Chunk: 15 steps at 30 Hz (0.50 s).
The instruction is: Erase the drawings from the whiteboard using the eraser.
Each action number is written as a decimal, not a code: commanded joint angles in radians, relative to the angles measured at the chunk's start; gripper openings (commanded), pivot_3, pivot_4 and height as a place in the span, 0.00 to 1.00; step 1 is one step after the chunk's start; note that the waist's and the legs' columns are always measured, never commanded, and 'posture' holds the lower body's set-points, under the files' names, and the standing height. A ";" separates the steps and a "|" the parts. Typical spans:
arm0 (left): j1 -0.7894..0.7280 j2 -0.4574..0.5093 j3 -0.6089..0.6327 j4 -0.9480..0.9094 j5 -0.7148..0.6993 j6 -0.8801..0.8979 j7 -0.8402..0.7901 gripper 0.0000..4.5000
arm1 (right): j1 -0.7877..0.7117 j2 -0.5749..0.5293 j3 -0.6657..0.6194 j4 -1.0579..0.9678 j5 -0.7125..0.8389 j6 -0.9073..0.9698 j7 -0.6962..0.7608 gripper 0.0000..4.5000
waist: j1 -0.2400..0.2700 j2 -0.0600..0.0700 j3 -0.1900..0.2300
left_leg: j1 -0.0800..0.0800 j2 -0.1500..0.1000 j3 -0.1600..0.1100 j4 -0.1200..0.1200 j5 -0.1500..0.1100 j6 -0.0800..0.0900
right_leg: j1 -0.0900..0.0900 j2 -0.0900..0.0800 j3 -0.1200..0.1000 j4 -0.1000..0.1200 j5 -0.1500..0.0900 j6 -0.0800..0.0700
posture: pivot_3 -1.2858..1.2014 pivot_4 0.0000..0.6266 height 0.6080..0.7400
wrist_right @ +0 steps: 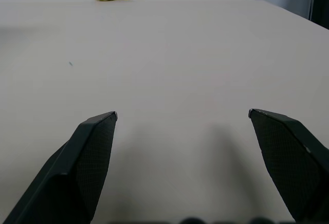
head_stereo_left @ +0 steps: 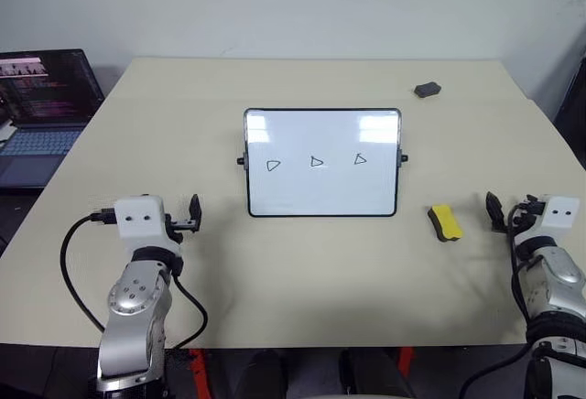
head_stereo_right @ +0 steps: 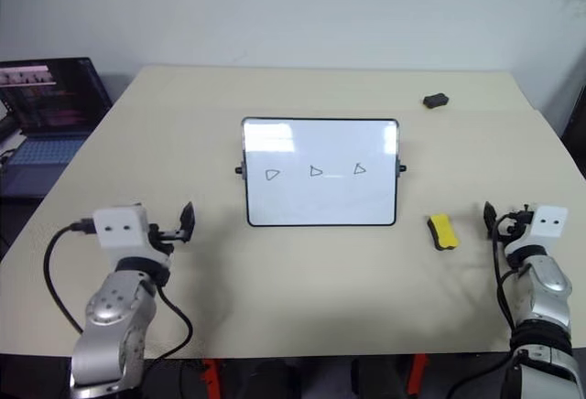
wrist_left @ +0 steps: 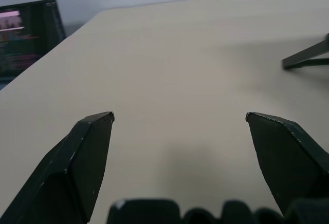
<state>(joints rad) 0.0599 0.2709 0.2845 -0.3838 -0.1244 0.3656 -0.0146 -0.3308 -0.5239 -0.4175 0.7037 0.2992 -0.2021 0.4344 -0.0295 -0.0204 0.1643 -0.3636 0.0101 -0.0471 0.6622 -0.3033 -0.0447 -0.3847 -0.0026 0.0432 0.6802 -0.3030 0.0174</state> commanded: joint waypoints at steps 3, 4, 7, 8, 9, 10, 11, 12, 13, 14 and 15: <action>-0.006 -0.033 0.047 -0.014 -0.003 -0.024 0.036 1.00 | -0.002 -0.016 -0.015 -0.038 0.001 0.010 -0.030 1.00 | 0.000 0.000 0.000 | 0.000 0.000 0.000 0.000 0.000 0.000 | 0.000 0.000 0.000 0.000 0.000 0.000 | 0.52 0.24 1.00; -0.010 -0.037 0.051 -0.025 -0.005 -0.015 0.041 1.00 | 0.003 -0.012 -0.016 -0.050 0.005 0.012 -0.032 1.00 | 0.000 0.000 0.000 | 0.000 0.000 0.000 0.000 0.000 0.000 | 0.000 0.000 0.000 0.000 0.000 0.000 | 0.52 0.24 1.00; -0.026 -0.025 0.062 -0.046 -0.033 -0.009 0.009 1.00 | 0.023 0.003 -0.020 -0.131 0.030 0.036 -0.035 1.00 | 0.000 0.000 0.000 | 0.000 0.000 0.000 0.000 0.000 0.000 | 0.000 0.000 0.000 0.000 0.000 0.000 | 0.52 0.24 1.00; -0.032 -0.017 0.071 -0.051 -0.052 -0.009 -0.010 1.00 | 0.033 0.010 -0.021 -0.167 0.033 0.047 -0.045 1.00 | 0.001 0.000 0.000 | 0.000 0.000 0.000 0.000 0.000 0.000 | 0.000 0.000 0.000 0.000 0.000 0.000 | 0.52 0.24 1.00; -0.034 0.001 0.076 -0.061 -0.080 -0.021 -0.049 1.00 | 0.044 0.020 -0.028 -0.203 0.050 0.065 -0.051 1.00 | 0.000 0.000 0.000 | 0.000 0.000 0.000 0.000 0.000 0.000 | 0.000 0.000 0.000 0.000 0.000 0.000 | 0.52 0.24 1.00; -0.036 0.020 0.078 -0.071 -0.100 -0.030 -0.084 1.00 | 0.055 0.032 -0.036 -0.241 0.073 0.092 -0.055 1.00 | 0.000 0.000 0.000 | 0.000 0.000 0.000 0.000 0.000 0.000 | 0.000 0.000 -0.001 0.000 0.000 0.000 | 0.52 0.24 1.00; -0.037 0.039 0.081 -0.081 -0.119 -0.027 -0.114 1.00 | 0.066 0.043 -0.042 -0.278 0.095 0.119 -0.062 1.00 | -0.001 0.000 0.000 | 0.000 0.000 0.000 0.000 0.000 0.000 | 0.000 0.000 -0.001 0.000 0.000 0.000 | 0.52 0.24 1.00; -0.047 0.065 0.090 -0.097 -0.166 -0.014 -0.161 1.00 | 0.084 0.055 -0.047 -0.329 0.122 0.160 -0.067 1.00 | 0.000 0.000 0.000 | 0.000 0.000 0.000 0.000 0.000 0.000 | 0.000 0.000 -0.001 0.000 0.000 0.000 | 0.52 0.24 1.00; -0.049 0.088 0.108 -0.104 -0.207 -0.005 -0.199 1.00 | 0.106 0.071 -0.045 -0.386 0.138 0.193 -0.080 1.00 | 0.001 0.000 0.000 | 0.000 0.000 -0.001 0.000 0.000 0.000 | 0.000 0.000 -0.001 0.000 0.000 0.000 | 0.52 0.24 1.00; -0.053 0.116 0.121 -0.110 -0.243 0.009 -0.234 1.00 | 0.125 0.084 -0.044 -0.439 0.155 0.222 -0.089 1.00 | 0.001 0.000 0.000 | 0.000 0.000 -0.001 0.000 0.000 0.000 | 0.000 0.000 -0.001 0.000 0.000 0.000 | 0.52 0.24 1.00; -0.054 0.148 0.132 -0.113 -0.266 0.022 -0.267 1.00 | 0.144 0.096 -0.039 -0.490 0.166 0.245 -0.094 1.00 | 0.001 0.000 0.000 | 0.000 0.000 -0.001 0.000 0.000 -0.001 | 0.000 0.000 -0.001 0.000 0.000 0.000 | 0.52 0.24 1.00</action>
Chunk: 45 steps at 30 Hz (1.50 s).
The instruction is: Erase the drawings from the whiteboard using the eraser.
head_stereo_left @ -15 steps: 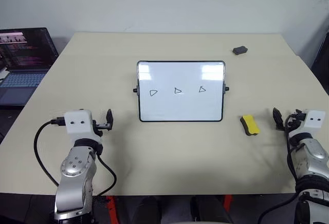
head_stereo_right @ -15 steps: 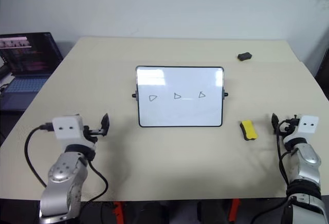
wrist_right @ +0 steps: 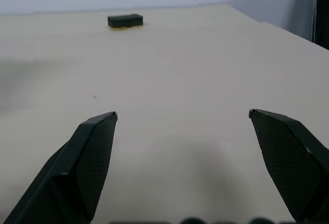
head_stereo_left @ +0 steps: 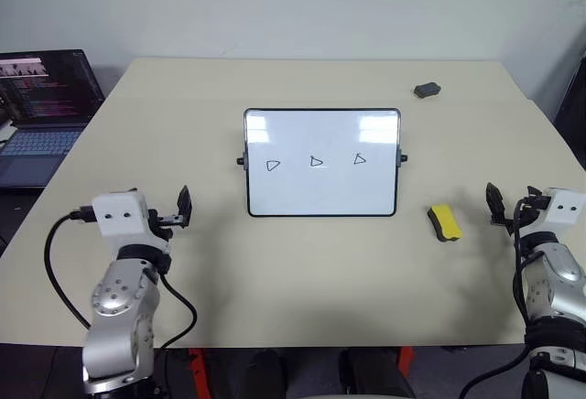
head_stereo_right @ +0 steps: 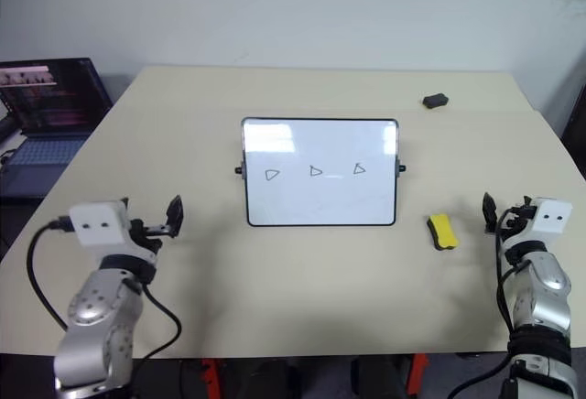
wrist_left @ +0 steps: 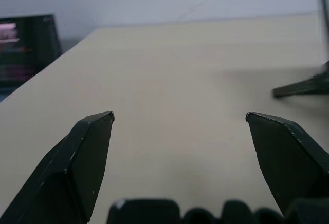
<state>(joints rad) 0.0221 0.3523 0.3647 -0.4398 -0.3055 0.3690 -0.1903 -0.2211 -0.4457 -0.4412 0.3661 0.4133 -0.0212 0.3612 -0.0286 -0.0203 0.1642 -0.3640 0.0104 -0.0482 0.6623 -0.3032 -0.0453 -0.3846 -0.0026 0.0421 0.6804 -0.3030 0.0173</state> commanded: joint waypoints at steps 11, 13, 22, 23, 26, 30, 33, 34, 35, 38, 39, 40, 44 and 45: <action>-0.342 0.393 -0.079 -0.003 -0.384 0.249 -0.496 1.00 | 0.272 0.061 0.067 -0.759 0.205 0.438 -0.116 1.00 | 0.006 0.004 -0.001 | 0.000 -0.002 -0.001 0.000 0.000 0.000 | 0.000 0.000 -0.001 0.000 0.000 0.000 | 0.52 0.24 1.00; -0.357 0.423 -0.136 -0.020 -0.439 0.300 -0.582 1.00 | 0.271 0.037 0.070 -0.800 0.223 0.505 -0.126 1.00 | 0.001 0.003 -0.001 | 0.000 -0.002 -0.001 0.000 0.000 0.000 | 0.000 -0.001 0.000 -0.001 0.000 0.001 | 0.52 0.24 1.00; -0.374 0.464 -0.369 0.029 -0.376 0.264 -0.851 1.00 | 0.228 -0.019 0.136 -0.872 0.185 0.716 -0.211 1.00 | -0.005 0.003 0.001 | -0.001 0.000 -0.001 -0.001 0.000 0.000 | -0.002 0.003 0.000 0.001 -0.002 -0.001 | 0.52 0.24 1.00; -0.376 0.455 -0.383 0.037 -0.360 0.253 -0.854 1.00 | 0.228 -0.020 0.152 -0.866 0.178 0.722 -0.204 1.00 | -0.004 0.003 0.001 | -0.001 0.000 -0.001 -0.001 0.000 0.000 | -0.002 0.003 0.000 0.000 -0.002 -0.001 | 0.52 0.24 1.00; -0.389 0.450 -0.439 0.069 -0.277 0.179 -0.888 1.00 | 0.213 -0.019 0.182 -0.825 0.155 0.762 -0.213 1.00 | -0.003 0.003 0.001 | -0.001 0.000 -0.001 -0.001 0.000 0.000 | -0.002 0.003 0.000 0.000 -0.002 -0.001 | 0.52 0.24 1.00; -0.391 0.439 -0.463 0.081 -0.242 0.141 -0.906 1.00 | 0.198 -0.025 0.200 -0.808 0.132 0.796 -0.211 1.00 | -0.002 0.003 0.001 | -0.001 0.000 -0.001 -0.001 0.000 0.000 | -0.002 0.003 0.000 0.000 -0.002 -0.001 | 0.52 0.24 1.00; -0.392 0.434 -0.476 0.085 -0.211 0.118 -0.907 1.00 | 0.186 -0.024 0.208 -0.786 0.104 0.810 -0.215 1.00 | -0.002 0.003 0.001 | -0.002 0.000 -0.001 -0.001 0.000 0.001 | -0.002 0.003 0.000 0.000 -0.002 -0.001 | 0.52 0.24 1.00; -0.392 0.428 -0.476 0.083 -0.210 0.120 -0.902 1.00 | 0.181 -0.028 0.211 -0.774 0.086 0.799 -0.212 1.00 | -0.002 0.003 0.001 | -0.002 0.000 -0.001 -0.001 0.000 0.001 | -0.002 0.003 0.000 0.000 -0.002 -0.001 | 0.52 0.24 1.00; -0.391 0.422 -0.474 0.077 -0.212 0.124 -0.895 1.00 | 0.177 -0.035 0.217 -0.762 0.065 0.788 -0.206 1.00 | -0.002 0.003 0.001 | -0.002 0.000 -0.001 -0.001 0.000 0.001 | -0.002 0.003 0.000 0.000 -0.002 -0.001 | 0.52 0.24 1.00; -0.371 0.415 -0.470 0.050 -0.219 0.139 -0.882 1.00 | 0.177 -0.025 0.211 -0.754 0.058 0.785 -0.191 1.00 | -0.003 0.003 0.001 | -0.002 0.000 -0.001 -0.001 0.000 0.001 | -0.002 0.003 0.000 0.000 -0.002 -0.001 | 0.52 0.24 1.00; -0.357 0.418 -0.469 0.041 -0.217 0.139 -0.881 1.00 | 0.181 -0.023 0.213 -0.755 0.052 0.780 -0.187 1.00 | -0.003 0.003 0.001 | -0.002 0.000 -0.001 -0.001 0.000 0.001 | -0.002 0.003 0.000 0.000 -0.002 -0.001 | 0.52 0.24 1.00; -0.346 0.420 -0.470 0.037 -0.212 0.136 -0.878 1.00 | 0.184 -0.017 0.214 -0.752 0.047 0.767 -0.184 1.00 | -0.004 0.003 0.001 | -0.002 0.000 -0.001 -0.001 0.000 0.001 | -0.002 0.003 0.000 0.000 -0.002 -0.001 | 0.52 0.24 1.00; -0.340 0.405 -0.471 0.038 -0.203 0.136 -0.859 1.00 | 0.158 0.014 0.206 -0.721 0.024 0.728 -0.188 1.00 | -0.003 0.003 0.001 | -0.002 0.000 -0.002 -0.001 0.000 0.001 | -0.003 0.003 -0.001 0.000 -0.002 -0.001 | 0.52 0.24 1.00; -0.343 0.400 -0.473 0.037 -0.202 0.138 -0.855 1.00 | 0.155 0.014 0.206 -0.715 0.020 0.725 -0.184 1.00 | -0.003 0.003 0.001 | -0.002 0.000 -0.002 0.000 0.000 0.001 | -0.003 0.003 -0.001 0.000 -0.002 -0.001 | 0.52 0.24 1.00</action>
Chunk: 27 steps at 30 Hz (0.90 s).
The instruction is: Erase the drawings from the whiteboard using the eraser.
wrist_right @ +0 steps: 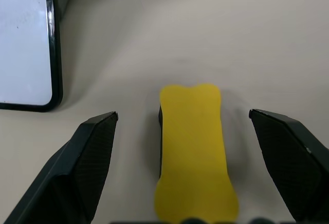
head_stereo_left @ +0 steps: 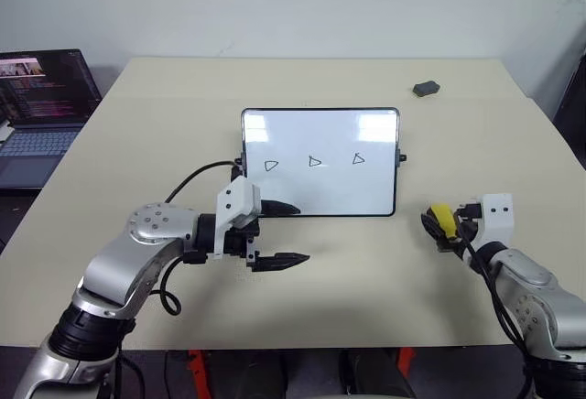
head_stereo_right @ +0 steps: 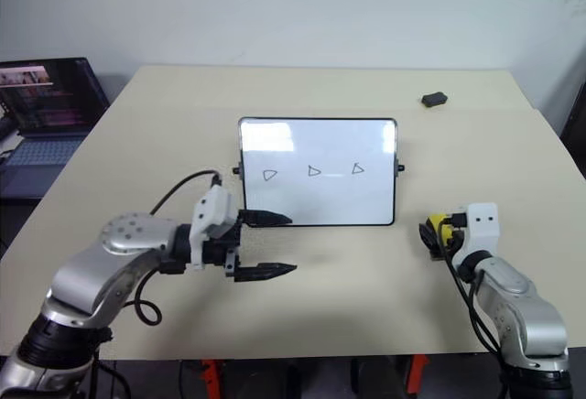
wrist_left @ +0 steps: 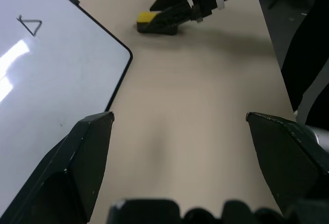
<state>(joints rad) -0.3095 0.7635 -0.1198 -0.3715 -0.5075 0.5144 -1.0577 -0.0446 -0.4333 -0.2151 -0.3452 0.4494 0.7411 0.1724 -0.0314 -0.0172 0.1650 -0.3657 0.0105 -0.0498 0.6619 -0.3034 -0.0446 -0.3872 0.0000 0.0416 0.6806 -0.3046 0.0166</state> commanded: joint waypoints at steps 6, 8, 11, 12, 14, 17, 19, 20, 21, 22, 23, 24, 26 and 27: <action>-0.010 -0.021 0.015 -0.031 -0.002 0.007 0.023 1.00 | -0.025 -0.003 -0.017 0.035 -0.058 -0.097 0.040 1.00 | 0.000 0.000 0.000 | 0.000 0.000 0.000 0.000 0.000 0.000 | 0.000 0.000 0.000 0.000 0.000 0.000 | 0.52 0.24 1.00; -0.005 -0.016 0.011 -0.040 -0.004 0.014 0.020 1.00 | -0.030 0.002 -0.019 0.048 -0.064 -0.106 0.043 1.00 | 0.000 0.000 0.000 | 0.000 0.000 0.000 0.000 0.000 0.000 | 0.000 0.000 0.000 0.000 0.000 0.000 | 0.52 0.24 1.00; -0.006 -0.015 0.011 -0.045 -0.004 0.019 0.017 1.00 | -0.033 0.006 -0.019 0.055 -0.068 -0.112 0.051 1.00 | 0.000 0.000 0.000 | 0.000 0.000 0.000 0.000 0.000 0.000 | 0.000 0.000 0.000 0.000 0.000 0.000 | 0.52 0.24 1.00; -0.008 -0.015 0.011 -0.044 -0.004 0.021 0.016 1.00 | -0.033 0.008 -0.020 0.056 -0.070 -0.113 0.053 1.00 | 0.000 0.000 0.000 | 0.000 0.000 0.000 0.000 0.000 0.000 | 0.000 0.000 0.000 0.000 0.000 0.000 | 0.52 0.24 1.00; -0.011 -0.015 0.010 -0.042 -0.001 0.021 0.013 1.00 | -0.033 0.015 -0.026 0.060 -0.066 -0.109 0.055 1.00 | 0.000 0.000 0.000 | 0.000 0.000 0.000 0.000 0.000 0.000 | 0.000 0.000 0.000 0.000 0.000 0.000 | 0.52 0.24 1.00; -0.011 -0.014 0.006 -0.046 0.001 0.022 0.012 1.00 | -0.036 0.018 -0.034 0.067 -0.063 -0.105 0.057 1.00 | 0.001 0.000 0.000 | 0.000 0.000 0.000 0.000 0.000 0.000 | 0.000 0.000 0.000 0.000 0.000 0.000 | 0.52 0.24 1.00; -0.008 -0.014 0.004 -0.051 0.001 0.023 0.012 1.00 | -0.037 0.019 -0.036 0.072 -0.063 -0.105 0.058 1.00 | 0.001 0.000 0.000 | 0.000 0.000 0.000 0.000 0.000 0.000 | 0.000 0.000 0.000 0.000 0.000 0.000 | 0.52 0.24 1.00; -0.006 -0.013 0.004 -0.055 0.000 0.025 0.013 1.00 | -0.039 0.020 -0.036 0.074 -0.062 -0.104 0.059 1.00 | 0.001 0.000 0.000 | 0.000 0.000 0.000 0.000 0.000 0.000 | 0.000 0.000 0.000 0.000 0.000 0.000 | 0.52 0.24 1.00; -0.002 -0.013 0.003 -0.058 0.000 0.025 0.012 1.00 | -0.040 0.022 -0.036 0.076 -0.062 -0.104 0.058 1.00 | 0.001 0.000 0.000 | 0.000 0.000 0.000 0.000 0.000 0.000 | 0.000 0.000 0.000 0.000 0.000 0.000 | 0.52 0.24 1.00; 0.000 -0.012 0.002 -0.060 0.001 0.025 0.011 1.00 | -0.042 0.024 -0.035 0.078 -0.062 -0.104 0.058 1.00 | 0.001 0.000 0.000 | 0.000 0.000 0.000 0.000 0.000 0.000 | 0.000 0.000 0.000 0.000 0.000 0.000 | 0.52 0.24 1.00; 0.001 -0.011 0.001 -0.058 0.003 0.024 0.010 1.00 | -0.045 0.028 -0.034 0.081 -0.063 -0.106 0.056 1.00 | 0.000 0.000 0.000 | 0.000 0.000 0.000 0.000 0.000 0.000 | 0.000 0.000 0.000 0.000 0.000 0.000 | 0.52 0.24 1.00; 0.000 -0.011 0.001 -0.056 0.004 0.023 0.009 1.00 | -0.048 0.031 -0.034 0.084 -0.064 -0.108 0.055 1.00 | 0.000 0.000 0.000 | 0.000 0.000 0.000 0.000 0.000 0.000 | 0.000 0.000 0.000 0.000 0.000 0.000 | 0.52 0.24 1.00; -0.003 -0.012 0.001 -0.053 0.006 0.024 0.010 1.00 | -0.050 0.033 -0.034 0.092 -0.066 -0.111 0.057 1.00 | 0.000 0.000 0.000 | 0.000 0.000 0.000 0.000 0.000 0.000 | 0.000 0.000 0.000 0.000 0.000 0.000 | 0.52 0.24 1.00; -0.006 -0.013 0.001 -0.052 0.006 0.025 0.010 1.00 | -0.052 0.033 -0.033 0.096 -0.068 -0.111 0.059 1.00 | 0.000 0.000 0.000 | 0.000 0.000 0.000 0.000 0.000 0.000 | 0.000 0.000 0.000 0.000 0.000 0.000 | 0.52 0.24 1.00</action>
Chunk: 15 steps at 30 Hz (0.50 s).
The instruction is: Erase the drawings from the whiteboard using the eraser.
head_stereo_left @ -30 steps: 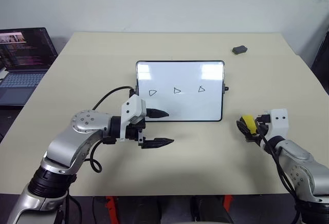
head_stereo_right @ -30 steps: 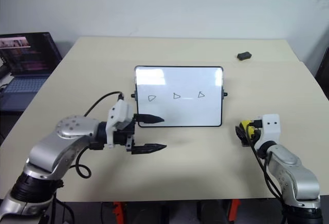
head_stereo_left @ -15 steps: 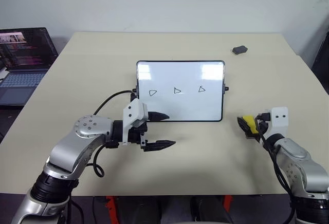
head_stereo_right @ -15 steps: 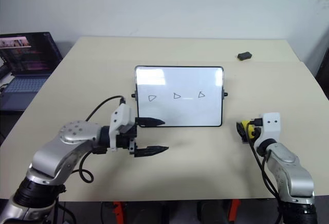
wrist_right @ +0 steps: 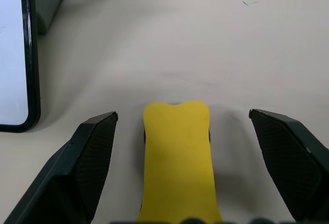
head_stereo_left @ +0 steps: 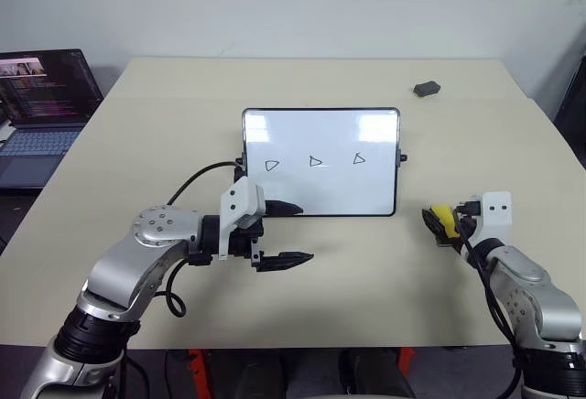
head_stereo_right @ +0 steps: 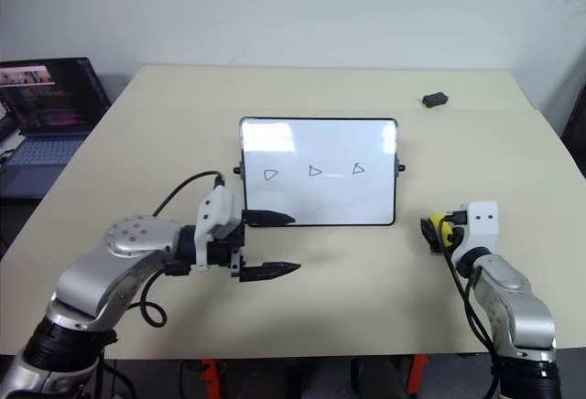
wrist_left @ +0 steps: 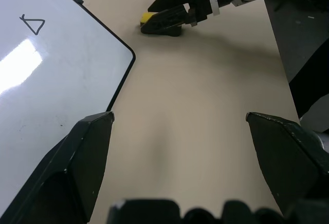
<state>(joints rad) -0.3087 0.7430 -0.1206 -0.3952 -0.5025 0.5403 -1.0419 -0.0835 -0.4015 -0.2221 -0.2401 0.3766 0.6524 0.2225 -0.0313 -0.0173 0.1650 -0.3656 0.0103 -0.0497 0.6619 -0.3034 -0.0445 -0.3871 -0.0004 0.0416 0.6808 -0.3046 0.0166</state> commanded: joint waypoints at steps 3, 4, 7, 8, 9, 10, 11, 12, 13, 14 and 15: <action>-0.003 0.012 0.003 -0.032 0.000 0.003 -0.007 1.00 | -0.018 0.008 -0.031 0.000 0.007 -0.020 0.008 1.00 | 0.000 0.000 0.000 | 0.000 0.000 0.000 0.000 0.000 0.000 | 0.000 0.000 0.000 0.000 0.000 0.000 | 0.52 0.24 1.00; 0.001 0.015 0.004 -0.035 0.000 0.003 -0.009 1.00 | -0.018 0.009 -0.031 0.003 0.007 -0.021 0.007 1.00 | 0.000 0.000 0.000 | 0.000 0.000 0.000 0.000 0.000 0.000 | 0.000 0.000 0.000 0.000 0.000 0.000 | 0.52 0.24 1.00; 0.004 0.022 0.009 -0.036 -0.003 0.004 -0.013 1.00 | -0.014 0.014 -0.029 0.001 0.004 -0.019 0.007 1.00 | 0.000 0.000 0.000 | 0.000 0.000 0.000 0.000 0.000 0.000 | 0.000 0.000 0.000 0.000 0.000 0.000 | 0.52 0.24 1.00; 0.005 0.025 0.009 -0.035 -0.003 0.004 -0.015 1.00 | -0.011 0.015 -0.029 -0.003 0.005 -0.018 0.007 1.00 | 0.000 0.000 0.000 | 0.000 0.000 0.000 0.000 0.000 0.000 | 0.000 0.000 0.000 0.000 0.000 0.000 | 0.52 0.24 1.00; 0.005 0.027 0.010 -0.034 -0.003 0.003 -0.016 1.00 | -0.008 0.015 -0.029 -0.007 0.006 -0.017 0.007 1.00 | 0.000 0.000 0.000 | 0.000 0.000 0.000 0.000 0.000 0.000 | 0.000 0.000 0.000 0.000 0.000 0.000 | 0.52 0.24 1.00; 0.006 0.029 0.011 -0.033 -0.003 0.003 -0.019 1.00 | -0.005 0.016 -0.031 -0.012 0.008 -0.015 0.008 1.00 | 0.000 0.000 0.000 | 0.000 0.000 0.000 0.000 0.000 0.000 | 0.000 0.000 0.000 0.000 0.000 0.000 | 0.52 0.24 1.00; 0.005 0.031 0.010 -0.032 -0.002 0.001 -0.022 1.00 | -0.004 0.016 -0.033 -0.016 0.009 -0.014 0.007 1.00 | 0.000 0.000 0.000 | 0.000 0.000 0.000 0.000 0.000 0.000 | 0.000 0.000 0.000 0.000 0.000 0.000 | 0.52 0.24 1.00; 0.005 0.032 0.010 -0.030 -0.001 0.000 -0.024 1.00 | -0.002 0.016 -0.034 -0.019 0.011 -0.013 0.008 1.00 | 0.000 0.000 0.000 | 0.000 0.000 0.000 0.000 0.000 0.000 | 0.000 0.000 0.000 0.000 0.000 0.000 | 0.52 0.24 1.00; 0.004 0.032 0.010 -0.029 -0.001 0.000 -0.025 1.00 | -0.001 0.016 -0.035 -0.020 0.012 -0.012 0.008 1.00 | 0.000 0.000 0.000 | 0.000 0.000 0.000 0.000 0.000 0.000 | 0.000 0.000 0.000 0.000 0.000 0.000 | 0.52 0.24 1.00; 0.004 0.032 0.011 -0.028 0.000 -0.001 -0.026 1.00 | 0.000 0.016 -0.036 -0.021 0.012 -0.012 0.009 1.00 | 0.000 0.000 0.000 | 0.000 0.000 0.000 0.000 0.000 0.000 | 0.000 0.000 0.000 0.000 0.000 0.000 | 0.52 0.24 1.00; 0.004 0.031 0.011 -0.026 0.000 -0.001 -0.026 1.00 | -0.001 0.015 -0.037 -0.021 0.012 -0.012 0.009 1.00 | 0.000 0.000 0.000 | 0.000 0.000 0.000 0.000 0.000 0.000 | 0.000 0.000 0.000 0.000 0.000 0.000 | 0.52 0.24 1.00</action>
<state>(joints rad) -0.3064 0.7620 -0.1206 -0.3952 -0.5017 0.5439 -1.0613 -0.0866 -0.3849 -0.2280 -0.2204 0.3769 0.6519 0.2264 -0.0311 -0.0172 0.1650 -0.3656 0.0103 -0.0497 0.6619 -0.3034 -0.0445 -0.3871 -0.0004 0.0416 0.6807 -0.3046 0.0166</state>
